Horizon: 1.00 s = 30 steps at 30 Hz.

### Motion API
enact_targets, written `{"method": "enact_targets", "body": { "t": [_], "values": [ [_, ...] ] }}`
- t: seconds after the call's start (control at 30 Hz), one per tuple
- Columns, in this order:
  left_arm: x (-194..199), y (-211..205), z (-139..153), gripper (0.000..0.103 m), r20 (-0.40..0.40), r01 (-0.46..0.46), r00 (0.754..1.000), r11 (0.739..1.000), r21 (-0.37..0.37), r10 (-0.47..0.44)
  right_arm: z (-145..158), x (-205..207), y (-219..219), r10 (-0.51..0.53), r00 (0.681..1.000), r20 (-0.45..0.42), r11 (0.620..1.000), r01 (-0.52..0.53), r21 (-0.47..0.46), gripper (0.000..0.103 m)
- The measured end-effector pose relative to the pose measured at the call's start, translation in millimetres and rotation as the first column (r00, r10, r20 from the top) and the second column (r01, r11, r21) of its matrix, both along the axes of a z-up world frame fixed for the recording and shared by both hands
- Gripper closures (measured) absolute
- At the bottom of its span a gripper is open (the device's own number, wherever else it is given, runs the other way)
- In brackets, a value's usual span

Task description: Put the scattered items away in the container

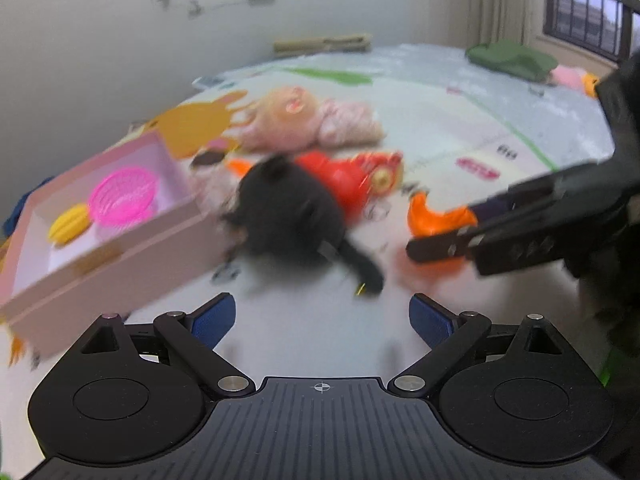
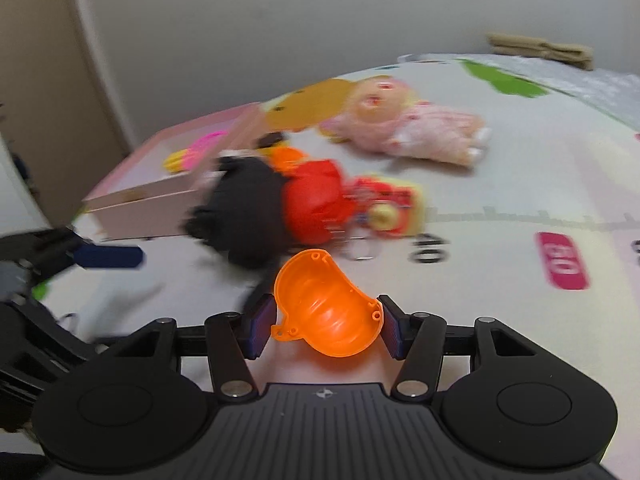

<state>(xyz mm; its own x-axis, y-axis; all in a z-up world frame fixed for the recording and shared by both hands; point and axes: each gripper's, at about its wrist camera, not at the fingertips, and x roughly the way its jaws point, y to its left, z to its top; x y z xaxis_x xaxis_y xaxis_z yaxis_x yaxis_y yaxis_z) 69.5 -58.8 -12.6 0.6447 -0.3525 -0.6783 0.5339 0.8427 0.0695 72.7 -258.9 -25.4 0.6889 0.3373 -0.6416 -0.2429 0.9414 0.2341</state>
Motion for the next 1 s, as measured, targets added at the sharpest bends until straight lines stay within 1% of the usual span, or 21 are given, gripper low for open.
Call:
{"method": "enact_targets", "body": {
  "t": [0.1,0.17,0.23,0.3,0.37,0.4,0.47,0.57,0.63,0.7,0.73,0.77,0.8,0.83,0.9,0.97,1.0],
  "values": [
    [-7.9,16.8,-2.9,0.006,-0.007,-0.028,1.0,0.999,0.025,0.028,0.7,-3.5,22.1,0.063,0.998,-0.012,0.998,-0.063,-0.002,0.049],
    [-13.3,26.7,-2.6,0.006,-0.023,-0.025,0.999,1.0,0.019,0.025,-0.9,-6.1,35.0,0.101,0.995,-0.028,0.995,-0.101,0.001,0.048],
    [-18.4,31.0,-0.9,0.006,-0.033,-0.011,0.999,1.0,0.004,0.011,0.7,-9.4,41.5,0.125,0.992,-0.022,0.992,-0.124,0.01,0.04],
    [-21.7,28.2,0.9,0.006,-0.034,0.01,0.999,1.0,-0.011,-0.01,7.4,-12.5,38.9,0.116,0.993,0.01,0.993,-0.116,0.008,0.035],
    [-23.6,19.7,0.3,0.006,-0.034,0.034,0.999,0.999,-0.03,-0.035,15.9,-12.4,29.3,0.08,0.996,0.042,0.997,-0.08,0.009,0.032],
    [-23.7,13.2,-0.3,0.006,-0.037,0.049,0.998,0.998,-0.042,-0.05,21.3,-12.1,21.1,0.044,0.997,0.063,0.999,-0.045,0.007,0.029],
    [-22.5,-1.6,-2.9,0.006,-0.045,0.075,0.996,0.995,-0.065,-0.078,28.2,-10.9,4.2,-0.037,0.995,0.09,0.999,0.037,0.001,0.027],
    [-16.7,-24.9,-7.2,0.006,-0.056,0.082,0.995,0.993,-0.09,-0.087,31.0,-9.6,-21.2,-0.156,0.983,0.097,0.987,0.158,-0.009,0.027],
    [-10.7,-37.8,-9.3,0.006,-0.063,0.073,0.995,0.991,-0.109,-0.08,29.0,-10.9,-32.9,-0.202,0.975,0.098,0.979,0.204,-0.02,0.027],
    [-6.4,-47.7,-12.4,0.006,-0.064,0.072,0.995,0.991,-0.11,-0.079,25.0,-11.5,-41.0,-0.227,0.969,0.095,0.972,0.231,-0.031,0.027],
    [-5.3,-52.1,-14.7,0.011,-0.061,0.069,0.995,0.993,-0.098,-0.075,22.3,-11.3,-44.9,-0.235,0.968,0.09,0.971,0.238,-0.032,0.027],
    [-3.8,-56.1,-17.3,0.031,-0.056,0.061,0.996,0.995,-0.076,-0.065,19.9,-10.8,-47.8,-0.24,0.967,0.086,0.969,0.243,-0.032,0.027],
    [-2.3,-57.8,-19.4,0.038,-0.056,0.05,0.997,0.997,-0.055,-0.053,18.4,-10.4,-49.7,-0.244,0.966,0.083,0.968,0.247,-0.035,0.027],
    [-0.2,-57.8,-21.3,0.043,-0.061,0.038,0.997,0.998,-0.042,-0.04,16.8,-9.4,-51.0,-0.244,0.966,0.084,0.968,0.248,-0.041,0.027],
    [1.4,-54.1,-22.2,0.047,-0.062,0.019,0.998,0.999,-0.042,-0.021,13.4,-4.2,-48.9,-0.234,0.968,0.094,0.969,0.24,-0.063,0.027],
    [3.1,-49.1,-21.1,0.057,-0.066,0.004,0.998,0.999,-0.048,-0.008,11.4,3.7,-43.8,-0.214,0.971,0.105,0.971,0.223,-0.081,0.027],
    [3.7,-46.7,-20.8,0.058,-0.069,-0.002,0.998,0.999,-0.051,-0.002,10.1,8.9,-40.5,-0.202,0.973,0.109,0.974,0.212,-0.084,0.027]
  ]
}}
